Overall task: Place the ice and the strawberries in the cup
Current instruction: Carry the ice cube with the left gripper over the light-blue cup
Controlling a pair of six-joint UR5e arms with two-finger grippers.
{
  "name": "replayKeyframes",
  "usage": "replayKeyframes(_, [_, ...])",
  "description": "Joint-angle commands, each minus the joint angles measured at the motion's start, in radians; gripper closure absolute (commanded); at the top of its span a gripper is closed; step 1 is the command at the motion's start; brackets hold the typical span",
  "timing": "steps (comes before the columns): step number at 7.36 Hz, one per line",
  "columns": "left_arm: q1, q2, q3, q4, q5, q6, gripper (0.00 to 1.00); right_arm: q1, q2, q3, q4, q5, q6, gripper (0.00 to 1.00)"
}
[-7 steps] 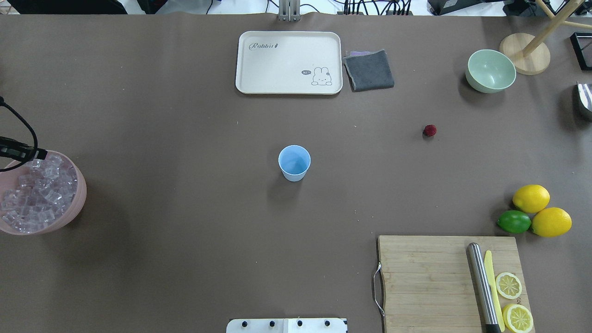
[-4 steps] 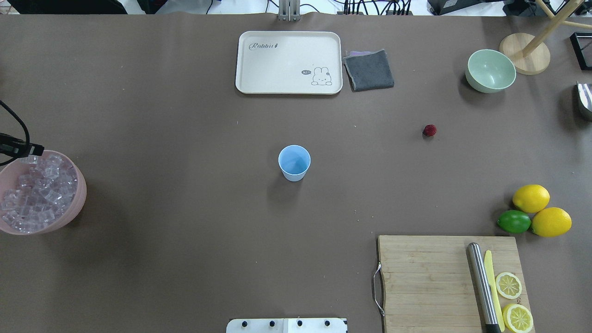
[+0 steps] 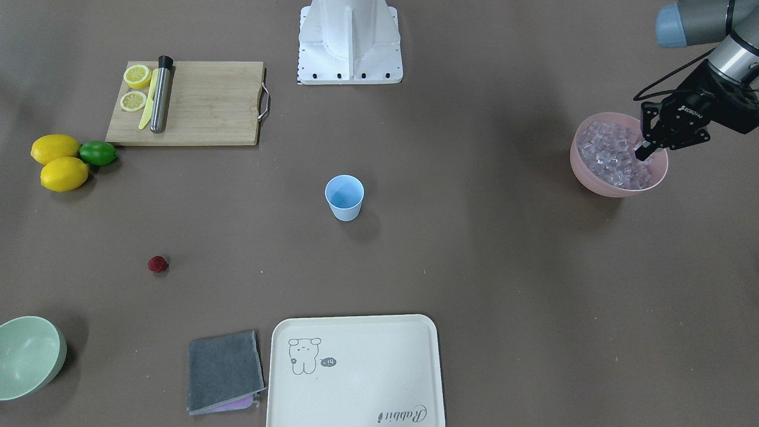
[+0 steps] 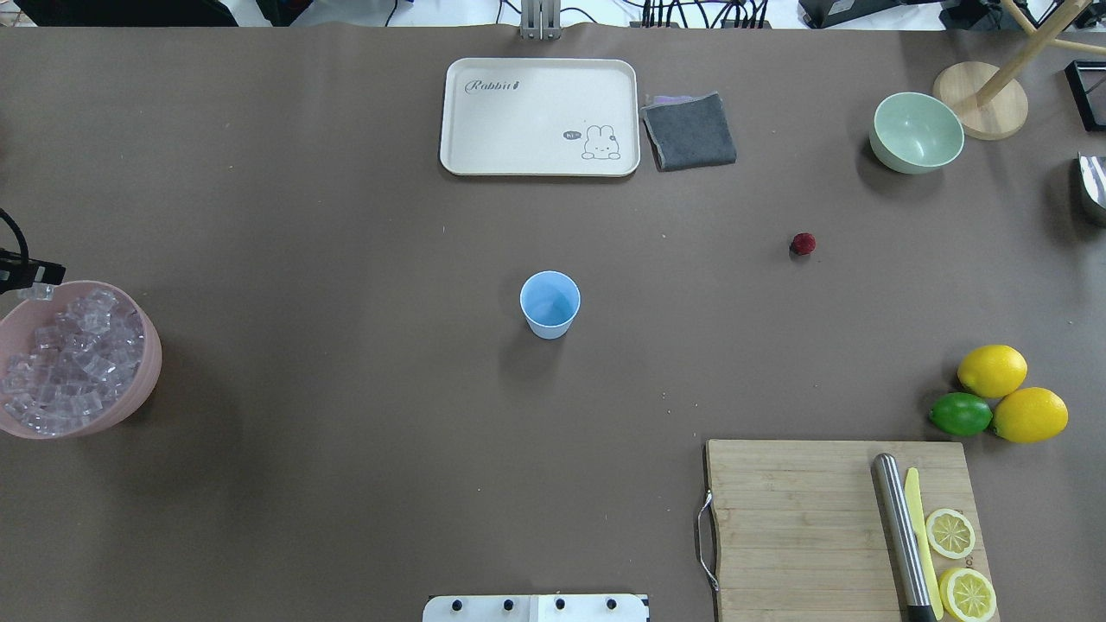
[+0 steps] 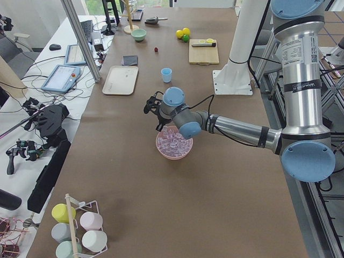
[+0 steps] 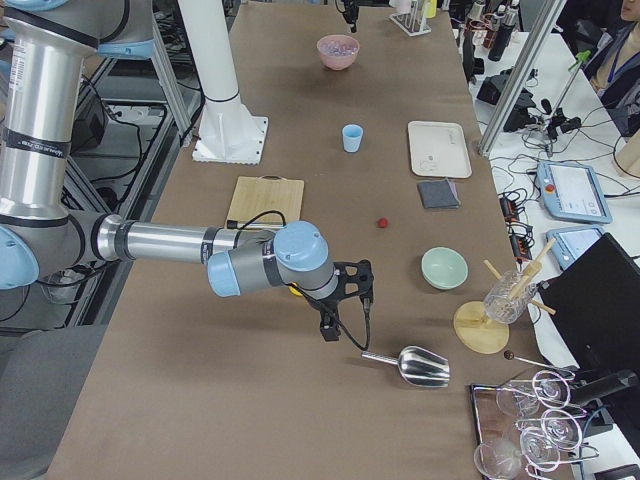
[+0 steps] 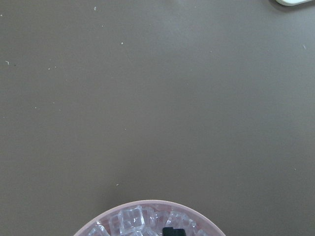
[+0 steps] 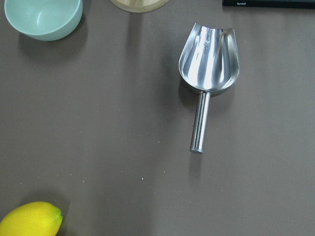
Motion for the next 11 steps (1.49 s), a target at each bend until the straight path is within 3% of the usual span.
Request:
replayKeyframes(1, [0.007, -0.082, 0.013, 0.004, 0.001, -0.055, 1.0, 0.0, -0.001, 0.0, 0.0, 0.0, -0.003, 0.0])
replayKeyframes(3, [0.01, -0.189, 0.031, 0.004, -0.005, -0.177, 1.0, 0.0, -0.004, 0.0, 0.0, 0.0, -0.005, 0.0])
replayKeyframes(6, [0.083, -0.364, 0.05, 0.003, -0.025, -0.182, 1.0, 0.0, -0.004, 0.0, 0.0, -0.002, -0.005, 0.0])
replayKeyframes(8, [0.213, -0.448, 0.088, 0.004, 0.115, -0.07, 1.0, 0.0, -0.004, -0.003, 0.04, -0.018, 0.004, 0.0])
replayKeyframes(11, [0.264, -0.606, 0.116, 0.139, 0.143, -0.056, 1.0, 0.0, -0.011, -0.006, 0.063, -0.018, 0.004, 0.0])
